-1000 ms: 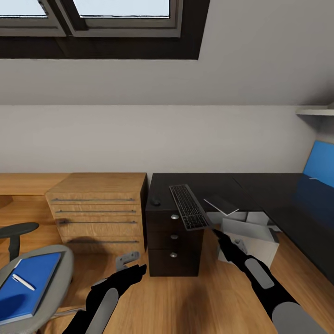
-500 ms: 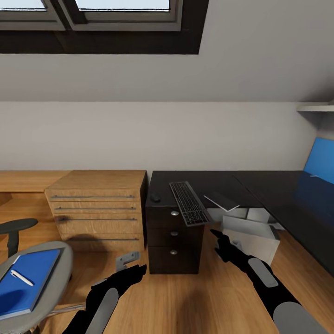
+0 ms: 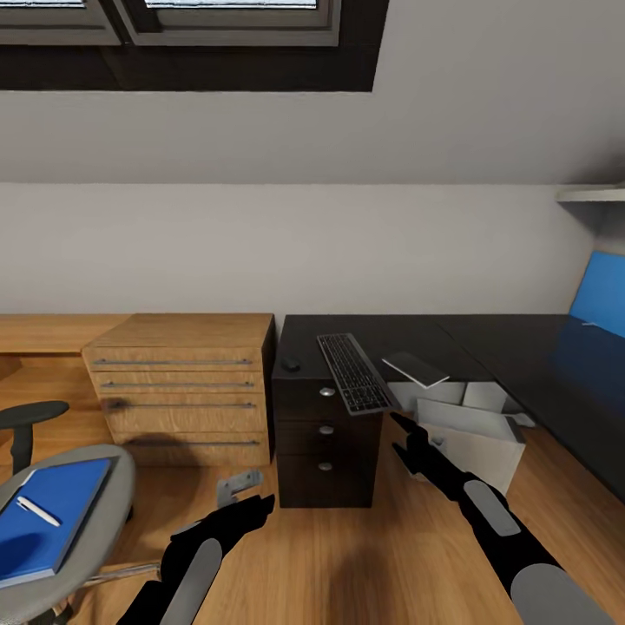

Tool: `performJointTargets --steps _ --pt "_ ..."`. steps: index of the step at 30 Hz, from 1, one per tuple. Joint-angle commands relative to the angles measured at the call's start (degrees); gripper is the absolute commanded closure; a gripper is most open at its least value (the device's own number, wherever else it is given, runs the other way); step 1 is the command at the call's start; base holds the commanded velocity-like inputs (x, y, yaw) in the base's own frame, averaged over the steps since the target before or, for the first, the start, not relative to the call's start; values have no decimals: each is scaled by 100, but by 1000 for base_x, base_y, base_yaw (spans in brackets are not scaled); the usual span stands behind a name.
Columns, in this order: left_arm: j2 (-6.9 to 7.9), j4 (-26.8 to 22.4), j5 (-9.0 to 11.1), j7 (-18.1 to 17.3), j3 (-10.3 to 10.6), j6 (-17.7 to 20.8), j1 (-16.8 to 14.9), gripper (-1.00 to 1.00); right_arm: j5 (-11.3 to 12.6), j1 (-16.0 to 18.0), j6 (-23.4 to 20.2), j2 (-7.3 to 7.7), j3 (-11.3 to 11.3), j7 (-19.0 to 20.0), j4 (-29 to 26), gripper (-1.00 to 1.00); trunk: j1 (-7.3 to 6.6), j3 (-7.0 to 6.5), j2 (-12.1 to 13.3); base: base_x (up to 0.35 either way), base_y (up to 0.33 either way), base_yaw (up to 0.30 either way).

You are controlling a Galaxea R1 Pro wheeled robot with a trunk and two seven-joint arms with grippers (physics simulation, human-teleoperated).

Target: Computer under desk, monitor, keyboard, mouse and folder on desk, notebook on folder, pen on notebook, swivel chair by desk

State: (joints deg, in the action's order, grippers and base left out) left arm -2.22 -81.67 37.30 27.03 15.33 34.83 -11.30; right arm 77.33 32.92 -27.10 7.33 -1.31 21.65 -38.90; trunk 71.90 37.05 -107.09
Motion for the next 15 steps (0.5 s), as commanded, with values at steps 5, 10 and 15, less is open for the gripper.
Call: performJointTargets --steps 5,10,15 --pt "-2 -7 63 57 5 6 -4 -100 14 4 8 36 -26 1087 214 -100 110 96 -205 0 0 0" --pt "-2 -7 66 57 5 6 -4 -100 11 4 31 104 -27 1812 463 -100 220 186 -406 0 0 0" --pt "-3 -2 67 57 5 6 -4 -100 13 4 45 199 -21 1975 550 -100 329 276 -606 0 0 0"
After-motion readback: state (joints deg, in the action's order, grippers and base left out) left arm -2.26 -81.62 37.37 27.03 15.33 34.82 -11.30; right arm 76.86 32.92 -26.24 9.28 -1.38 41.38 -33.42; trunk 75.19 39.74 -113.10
